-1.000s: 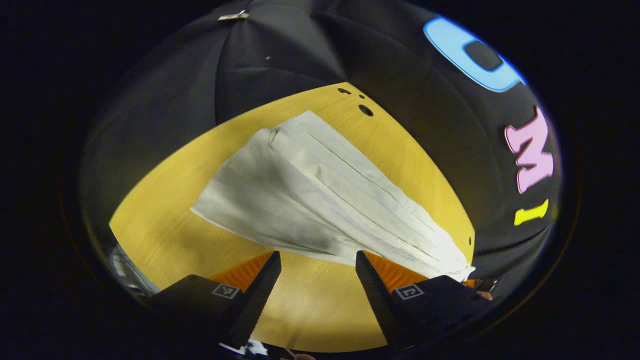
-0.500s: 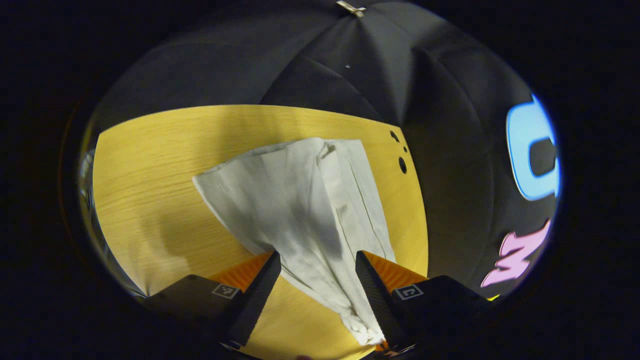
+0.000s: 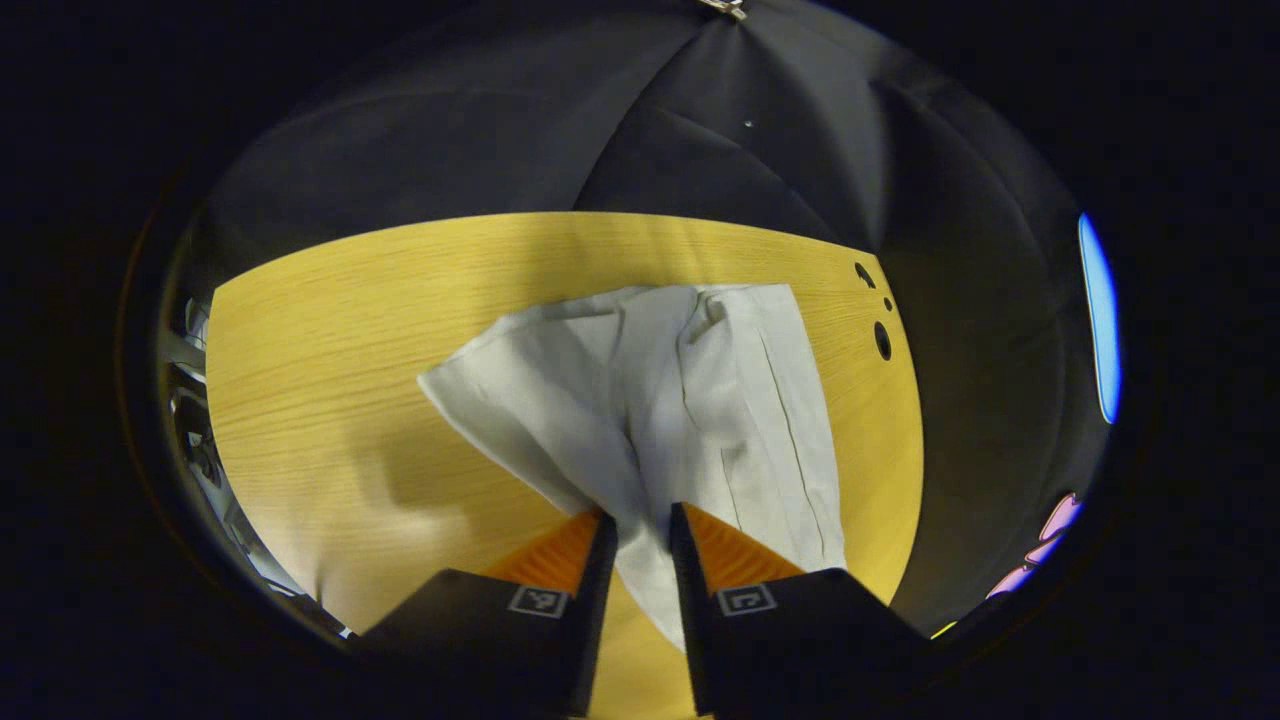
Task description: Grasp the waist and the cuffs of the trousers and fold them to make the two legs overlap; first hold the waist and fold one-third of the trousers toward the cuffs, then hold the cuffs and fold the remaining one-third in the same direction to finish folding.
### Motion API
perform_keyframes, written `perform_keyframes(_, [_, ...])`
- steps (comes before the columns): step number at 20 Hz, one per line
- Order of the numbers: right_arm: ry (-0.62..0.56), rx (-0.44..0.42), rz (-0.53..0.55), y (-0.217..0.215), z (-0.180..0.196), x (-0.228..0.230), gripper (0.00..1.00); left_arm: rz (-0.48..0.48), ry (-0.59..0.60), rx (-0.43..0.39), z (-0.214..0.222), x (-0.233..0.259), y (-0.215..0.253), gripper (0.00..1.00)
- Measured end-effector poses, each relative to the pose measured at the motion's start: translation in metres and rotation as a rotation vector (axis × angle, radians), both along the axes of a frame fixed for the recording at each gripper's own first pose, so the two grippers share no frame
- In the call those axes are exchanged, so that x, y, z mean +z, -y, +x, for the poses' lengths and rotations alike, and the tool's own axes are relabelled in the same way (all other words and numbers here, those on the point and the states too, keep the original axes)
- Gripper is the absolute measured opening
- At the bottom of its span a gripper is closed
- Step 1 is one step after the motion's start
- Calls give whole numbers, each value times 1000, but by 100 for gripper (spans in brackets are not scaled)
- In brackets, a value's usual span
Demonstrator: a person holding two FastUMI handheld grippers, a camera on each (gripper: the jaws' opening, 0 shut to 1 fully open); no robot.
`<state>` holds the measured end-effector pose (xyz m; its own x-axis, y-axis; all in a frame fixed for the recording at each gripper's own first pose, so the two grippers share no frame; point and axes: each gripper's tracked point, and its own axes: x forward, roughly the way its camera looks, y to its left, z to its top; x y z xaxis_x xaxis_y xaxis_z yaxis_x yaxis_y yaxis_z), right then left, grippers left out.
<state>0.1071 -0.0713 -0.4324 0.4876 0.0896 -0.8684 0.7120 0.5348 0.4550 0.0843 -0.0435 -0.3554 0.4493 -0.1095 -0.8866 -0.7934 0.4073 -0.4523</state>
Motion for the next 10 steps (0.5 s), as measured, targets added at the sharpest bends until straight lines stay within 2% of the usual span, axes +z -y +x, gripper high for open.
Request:
perform_keyframes(1, [2, -1, 2, 0, 0, 0, 6, -23, 23, -3, 5, 0, 5, 41])
perform_keyframes(2, [6, 3, -1, 0, 0, 0, 6, -40, 64, 2, 13, 1, 6, 21])
perform_keyframes(3, [9, 11, -11, 0, -1, 0, 6, -51, 86, 8, 10, 3, 7, 17])
perform_keyframes(4, [17, 23, -21, 0, 1, 0, 6, -55, 111, 6, 12, 5, 6, 9])
perform_keyframes(6, [36, 48, -29, 1, 1, 2, 6, -55, 140, -9, 9, 3, 9, 7])
perform_keyframes(10, [126, 39, -54, 15, 4, 21, 6, -79, 151, -44, 8, 5, 9, 7])
